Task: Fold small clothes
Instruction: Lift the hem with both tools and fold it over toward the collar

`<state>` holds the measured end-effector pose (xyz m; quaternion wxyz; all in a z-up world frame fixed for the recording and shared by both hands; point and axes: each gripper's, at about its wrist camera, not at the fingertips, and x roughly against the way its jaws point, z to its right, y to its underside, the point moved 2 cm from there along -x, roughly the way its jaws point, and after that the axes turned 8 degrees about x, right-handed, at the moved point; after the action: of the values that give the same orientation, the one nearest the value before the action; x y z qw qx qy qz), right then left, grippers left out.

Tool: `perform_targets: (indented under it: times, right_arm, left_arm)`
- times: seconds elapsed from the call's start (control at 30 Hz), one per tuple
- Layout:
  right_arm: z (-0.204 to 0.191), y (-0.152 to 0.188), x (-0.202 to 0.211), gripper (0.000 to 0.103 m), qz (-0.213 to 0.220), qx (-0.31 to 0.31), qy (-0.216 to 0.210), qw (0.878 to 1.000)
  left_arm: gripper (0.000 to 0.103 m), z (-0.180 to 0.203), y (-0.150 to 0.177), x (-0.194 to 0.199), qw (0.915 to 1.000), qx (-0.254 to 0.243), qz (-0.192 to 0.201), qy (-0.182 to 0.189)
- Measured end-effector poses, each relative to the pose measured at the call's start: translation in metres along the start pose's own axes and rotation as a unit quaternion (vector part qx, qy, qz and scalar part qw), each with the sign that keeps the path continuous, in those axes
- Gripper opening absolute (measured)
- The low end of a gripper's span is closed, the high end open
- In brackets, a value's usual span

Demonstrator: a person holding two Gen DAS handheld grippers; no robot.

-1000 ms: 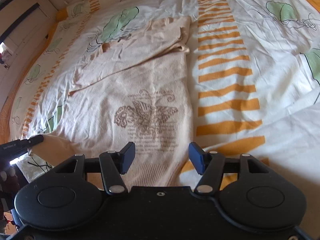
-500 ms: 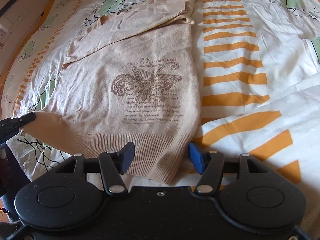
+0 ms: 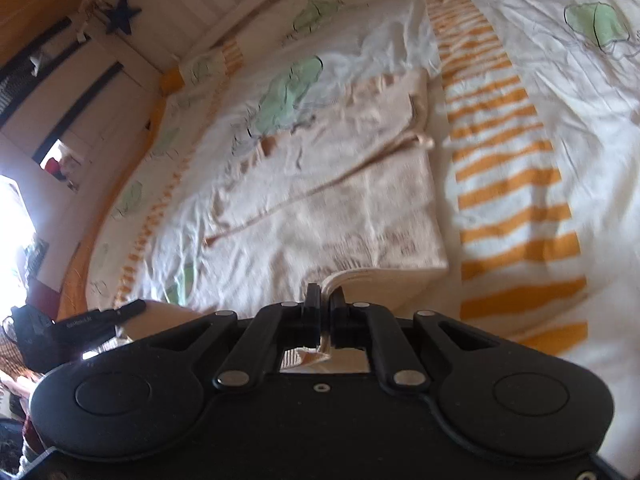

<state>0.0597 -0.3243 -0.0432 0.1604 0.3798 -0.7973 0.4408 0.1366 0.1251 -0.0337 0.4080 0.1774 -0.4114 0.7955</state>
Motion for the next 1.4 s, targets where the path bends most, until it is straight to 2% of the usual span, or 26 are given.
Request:
perform_targets:
  times: [0.13, 0.3, 0.53, 0.67, 0.77, 0.87, 0.9, 0.93, 1.0, 1.07, 1.13, 1.17, 1.3, 1.4]
  right_arm:
    - [0.005, -0.041, -0.006, 0.012, 0.056, -0.002, -0.02, 0.998]
    - [0.014, -0.085, -0.026, 0.012, 0.104, 0.01, -0.016, 0.994]
    - [0.033, -0.129, -0.06, 0.012, 0.131, 0.01, 0.0, 0.991]
    - [0.043, -0.147, -0.081, 0.012, 0.127, 0.011, 0.008, 0.992]
    - [0.05, -0.152, -0.098, 0.012, 0.117, 0.017, 0.011, 0.993]
    - [0.056, -0.154, -0.111, 0.012, 0.108, 0.017, 0.021, 0.994]
    - [0.059, -0.153, -0.115, 0.012, 0.105, 0.014, 0.023, 0.994]
    - [0.062, -0.152, -0.117, 0.012, 0.103, 0.012, 0.023, 0.994]
    - [0.065, -0.15, -0.119, 0.012, 0.099, 0.013, 0.027, 0.995]
    - [0.068, -0.148, -0.121, 0.012, 0.096, 0.012, 0.027, 0.995]
    - [0.073, -0.148, -0.124, 0.013, 0.096, 0.005, 0.024, 0.995]
    - [0.076, -0.148, -0.126, 0.015, 0.096, 0.0, 0.024, 0.995]
    - [0.088, -0.153, -0.136, 0.018, 0.101, -0.025, 0.021, 0.994]
    - [0.098, -0.156, -0.138, 0.02, 0.104, -0.047, 0.029, 0.993]
  left_arm:
    - [0.006, 0.009, -0.033, -0.008, 0.9994, -0.001, 0.033, 0.007]
    - [0.006, 0.02, -0.073, -0.027, 0.9973, -0.004, 0.073, 0.009]
    - [0.006, 0.029, -0.117, -0.063, 0.9951, -0.012, 0.097, 0.012]
    - [0.006, 0.022, -0.134, -0.082, 0.994, -0.005, 0.109, 0.005]
    - [0.006, 0.014, -0.139, -0.099, 0.9951, -0.003, 0.099, -0.006]
    - [0.009, 0.007, -0.136, -0.119, 0.9971, -0.029, 0.069, -0.013]
    - [0.018, 0.006, -0.133, -0.126, 0.9975, -0.042, 0.054, -0.017]
    - [0.035, 0.005, -0.13, -0.132, 0.9975, -0.057, 0.037, -0.02]
    - [0.05, 0.008, -0.122, -0.143, 0.9942, -0.103, 0.0, -0.029]
    - [0.052, 0.014, -0.113, -0.151, 0.9834, -0.17, -0.021, -0.06]
    - [0.052, 0.018, -0.105, -0.153, 0.9696, -0.225, -0.012, -0.096]
    - [0.052, 0.017, -0.103, -0.153, 0.9657, -0.238, -0.011, -0.104]
    - [0.052, 0.006, -0.108, -0.15, 0.9682, -0.224, -0.011, -0.111]
    - [0.052, 0.0, -0.115, -0.152, 0.9659, -0.227, -0.016, -0.125]
